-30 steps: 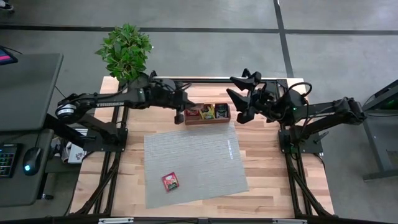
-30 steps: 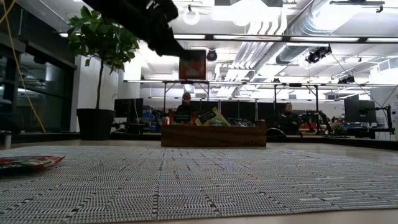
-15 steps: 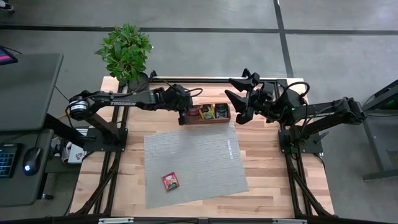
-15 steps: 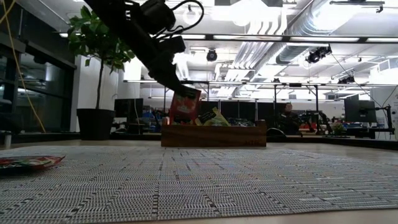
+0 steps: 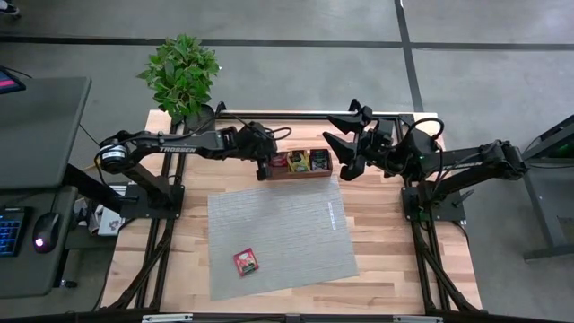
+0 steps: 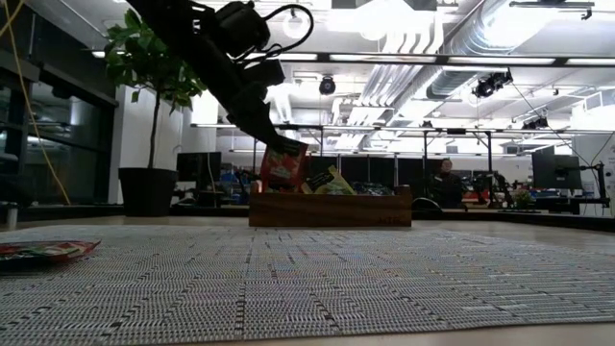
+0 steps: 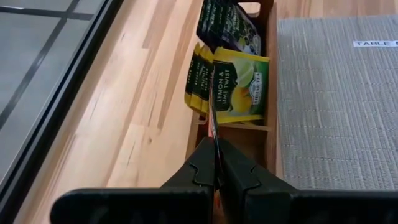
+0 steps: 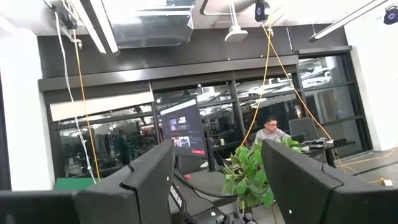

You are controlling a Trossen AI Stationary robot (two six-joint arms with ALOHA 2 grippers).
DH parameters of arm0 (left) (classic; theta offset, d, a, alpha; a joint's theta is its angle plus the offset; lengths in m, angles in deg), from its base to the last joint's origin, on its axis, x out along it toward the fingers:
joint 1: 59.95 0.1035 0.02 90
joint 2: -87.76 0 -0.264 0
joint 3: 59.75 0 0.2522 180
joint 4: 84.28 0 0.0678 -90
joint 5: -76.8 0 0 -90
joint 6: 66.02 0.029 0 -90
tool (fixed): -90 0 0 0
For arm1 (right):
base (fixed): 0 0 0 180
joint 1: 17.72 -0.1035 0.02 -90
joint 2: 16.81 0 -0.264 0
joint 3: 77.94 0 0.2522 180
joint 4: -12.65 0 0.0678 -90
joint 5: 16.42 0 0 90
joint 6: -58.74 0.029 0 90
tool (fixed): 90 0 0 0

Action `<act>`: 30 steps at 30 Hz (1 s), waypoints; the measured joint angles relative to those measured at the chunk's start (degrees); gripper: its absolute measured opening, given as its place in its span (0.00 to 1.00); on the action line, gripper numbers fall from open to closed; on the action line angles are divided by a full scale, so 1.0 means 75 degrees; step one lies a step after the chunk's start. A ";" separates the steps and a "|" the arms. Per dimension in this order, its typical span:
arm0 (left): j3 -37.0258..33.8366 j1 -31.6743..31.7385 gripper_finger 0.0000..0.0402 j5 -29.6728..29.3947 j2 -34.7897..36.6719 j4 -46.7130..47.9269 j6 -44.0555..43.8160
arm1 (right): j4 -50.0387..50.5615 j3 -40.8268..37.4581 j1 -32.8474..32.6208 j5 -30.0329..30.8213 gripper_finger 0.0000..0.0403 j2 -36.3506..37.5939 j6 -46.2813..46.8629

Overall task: Pick & Place Tea
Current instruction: Put the red tea bag into the left section of the wooden organizer

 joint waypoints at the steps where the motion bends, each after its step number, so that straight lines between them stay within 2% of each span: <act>1: 0.0000 0.0000 0.00 -0.0003 0.0000 -0.0010 -0.0002 | 0.0003 0.0000 0.0000 0.0000 0.59 0.0000 -0.0001; 7: 0.0000 -0.0006 0.00 -0.0017 -0.0028 0.0011 -0.0008 | 0.0060 0.0000 0.0000 0.0000 0.59 -0.0003 -0.0017; 14: -0.0006 -0.0006 0.00 0.0068 -0.0518 -0.0206 -0.0053 | 0.0065 0.0000 0.0000 -0.0003 0.59 -0.0003 -0.0017; 22: -0.0003 -0.0003 0.01 -0.0139 -0.0522 -0.0187 -0.0180 | 0.0099 0.0000 0.0000 -0.0026 0.59 -0.0003 0.0056; 26: -0.0003 -0.0006 0.08 -0.0131 -0.0519 -0.0188 -0.0180 | 0.0117 0.0000 0.0000 -0.0026 0.59 -0.0003 0.0064; 30: -0.0005 -0.0003 0.20 0.0024 -0.0519 -0.0200 -0.0194 | 0.0131 0.0000 0.0000 -0.0028 0.59 -0.0003 0.0064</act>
